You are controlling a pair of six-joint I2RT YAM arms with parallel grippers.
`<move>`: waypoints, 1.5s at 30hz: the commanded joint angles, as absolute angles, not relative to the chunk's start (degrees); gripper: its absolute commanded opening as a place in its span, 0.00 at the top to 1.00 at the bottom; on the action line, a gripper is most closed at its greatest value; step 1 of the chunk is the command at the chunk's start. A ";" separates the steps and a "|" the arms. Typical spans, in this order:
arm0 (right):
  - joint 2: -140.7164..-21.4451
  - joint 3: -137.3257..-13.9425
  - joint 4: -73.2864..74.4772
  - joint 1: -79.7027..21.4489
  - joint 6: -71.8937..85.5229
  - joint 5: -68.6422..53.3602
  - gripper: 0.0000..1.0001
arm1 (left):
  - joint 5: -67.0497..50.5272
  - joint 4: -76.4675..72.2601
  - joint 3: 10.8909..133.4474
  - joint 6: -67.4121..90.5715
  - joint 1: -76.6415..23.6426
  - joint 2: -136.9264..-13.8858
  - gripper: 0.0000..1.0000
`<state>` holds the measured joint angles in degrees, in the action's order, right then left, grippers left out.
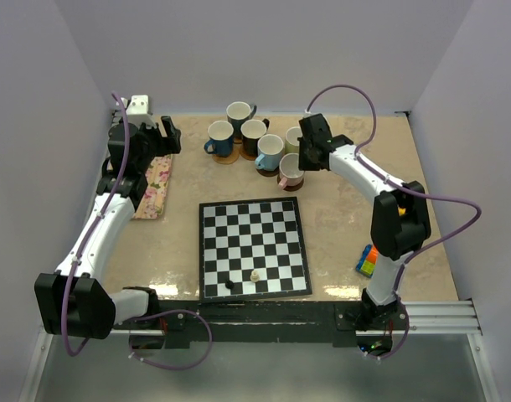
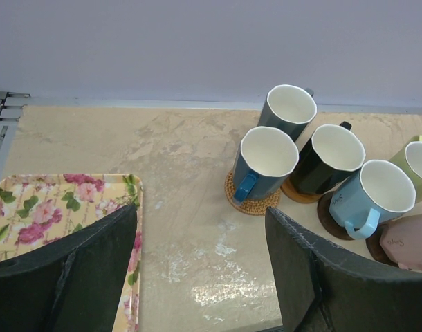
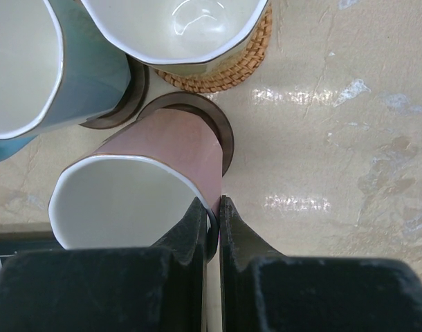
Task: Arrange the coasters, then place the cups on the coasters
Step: Place the cup on the coaster.
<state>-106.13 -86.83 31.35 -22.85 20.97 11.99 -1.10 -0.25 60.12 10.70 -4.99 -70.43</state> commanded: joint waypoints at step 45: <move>-107.84 -92.20 33.40 -22.94 20.39 13.54 0.96 | -0.88 -1.23 60.56 9.67 -4.57 -70.49 0.21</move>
<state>-107.66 -89.14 34.30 -22.85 20.51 11.66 -1.02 -0.23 60.12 10.68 -4.99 -70.43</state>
